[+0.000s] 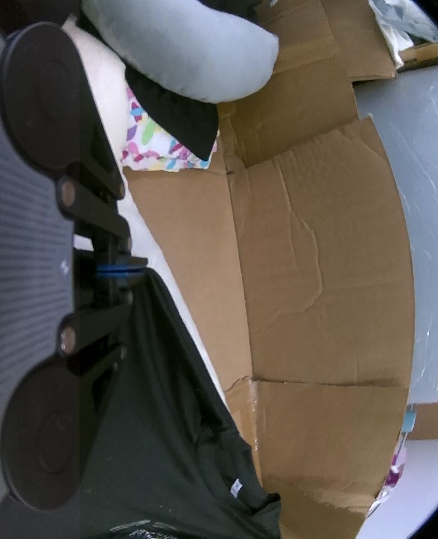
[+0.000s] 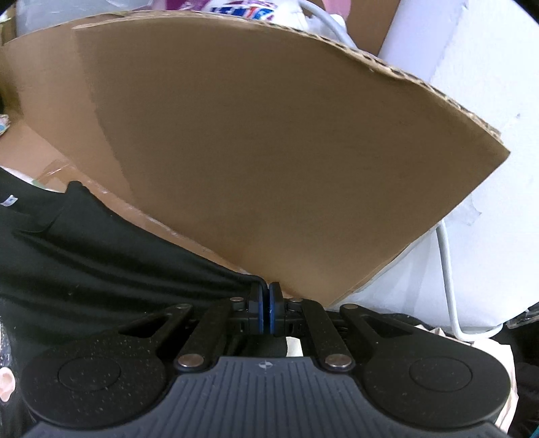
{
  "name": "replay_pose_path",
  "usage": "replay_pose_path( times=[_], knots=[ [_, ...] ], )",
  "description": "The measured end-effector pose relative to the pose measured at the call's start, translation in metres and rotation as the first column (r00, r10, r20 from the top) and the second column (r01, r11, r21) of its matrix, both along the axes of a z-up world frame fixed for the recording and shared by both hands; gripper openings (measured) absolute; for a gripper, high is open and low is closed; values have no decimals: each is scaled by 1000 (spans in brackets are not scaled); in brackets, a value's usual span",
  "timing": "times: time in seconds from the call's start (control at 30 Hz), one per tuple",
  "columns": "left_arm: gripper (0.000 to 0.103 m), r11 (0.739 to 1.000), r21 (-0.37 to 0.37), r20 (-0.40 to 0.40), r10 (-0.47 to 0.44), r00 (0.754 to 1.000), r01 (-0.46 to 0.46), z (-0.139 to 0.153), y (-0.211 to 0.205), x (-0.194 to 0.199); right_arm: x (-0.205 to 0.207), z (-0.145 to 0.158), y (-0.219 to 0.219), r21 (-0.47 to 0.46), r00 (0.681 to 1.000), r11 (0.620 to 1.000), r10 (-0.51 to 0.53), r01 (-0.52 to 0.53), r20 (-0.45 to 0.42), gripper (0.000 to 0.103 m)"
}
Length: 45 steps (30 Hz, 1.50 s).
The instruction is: Fold clothes
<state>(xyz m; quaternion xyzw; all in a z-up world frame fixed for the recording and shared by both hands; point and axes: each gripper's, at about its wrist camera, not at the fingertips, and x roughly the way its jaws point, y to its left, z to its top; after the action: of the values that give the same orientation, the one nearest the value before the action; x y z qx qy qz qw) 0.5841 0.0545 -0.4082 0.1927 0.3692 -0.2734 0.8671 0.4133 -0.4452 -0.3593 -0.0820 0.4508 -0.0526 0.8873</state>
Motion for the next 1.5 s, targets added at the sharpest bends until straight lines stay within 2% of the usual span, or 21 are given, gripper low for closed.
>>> replay_pose_path(
  times=[0.2,0.27,0.3,0.4,0.47,0.5,0.53,0.57,0.7,0.87,0.9,1.0,1.03,1.07,1.1,1.27,1.4,1.43,1.47,1.5],
  knots=[
    [2,1000,-11,-16,3,1000,-3,-15,-10,7,12,-11,-10,-12,999,999,-39,39,-1,1],
    [2,1000,18,-64,-2,998,3,-27,-16,11,16,-21,-9,-15,999,999,-42,42,-20,1],
    [5,999,36,-94,-3,996,6,-33,-20,14,17,-26,-8,-18,999,999,-39,39,-31,1],
    [9,1000,25,-101,16,995,-14,-32,-21,17,19,-35,-6,27,999,999,-37,38,-39,3],
    [22,1000,6,-113,27,993,-26,-26,-17,18,19,-34,-8,63,999,997,-36,37,-29,6],
    [36,999,-12,-101,36,994,-38,-22,-14,18,18,-32,-9,78,999,996,-35,36,-21,6],
    [43,999,-26,-91,44,995,-46,-18,-11,17,17,-30,-11,91,999,995,-33,34,-14,9],
    [43,998,-34,-90,48,995,-51,-16,-8,17,16,-28,-12,92,1000,995,-28,29,-11,11],
    [43,999,-26,-112,44,993,-47,-19,-8,22,11,-26,-16,112,1000,993,-22,24,-15,14],
    [40,1000,-8,-145,28,989,-29,-32,-17,25,8,-31,-19,153,999,988,-24,29,-32,25],
    [37,999,-17,-150,33,988,-36,-32,-17,27,8,-33,-19,156,999,987,-19,24,-34,25],
    [4,999,-35,-169,20,985,-26,-31,-18,29,9,-38,-21,156,999,988,-11,18,-47,25],
    [3,999,-26,-158,14,987,-19,-30,-19,28,10,-40,-22,151,999,988,-9,17,-53,23],
    [2,1000,-19,-138,9,990,-11,-28,-21,26,13,-43,-21,134,998,991,-7,14,-54,8],
    [2,1000,-20,-120,8,993,-11,-26,-22,24,16,-45,-19,117,998,993,-5,11,-55,4],
    [2,999,-34,-77,29,997,-32,-19,-24,29,16,-34,-20,71,999,997,-28,31,-38,3],
    [2,999,16,-93,46,995,-44,-30,-33,36,19,-44,-15,67,997,997,-37,41,-66,3],
    [3,998,26,-95,57,994,-55,-32,-36,37,19,-45,-14,76,997,996,-47,51,-65,7],
    [4,997,36,-98,68,993,-65,-34,-38,38,18,-44,-14,89,997,994,-54,59,-57,17],
    [8,996,46,-100,80,992,-75,-36,-40,38,16,-40,-15,102,997,993,-59,63,-44,22]
  ],
)
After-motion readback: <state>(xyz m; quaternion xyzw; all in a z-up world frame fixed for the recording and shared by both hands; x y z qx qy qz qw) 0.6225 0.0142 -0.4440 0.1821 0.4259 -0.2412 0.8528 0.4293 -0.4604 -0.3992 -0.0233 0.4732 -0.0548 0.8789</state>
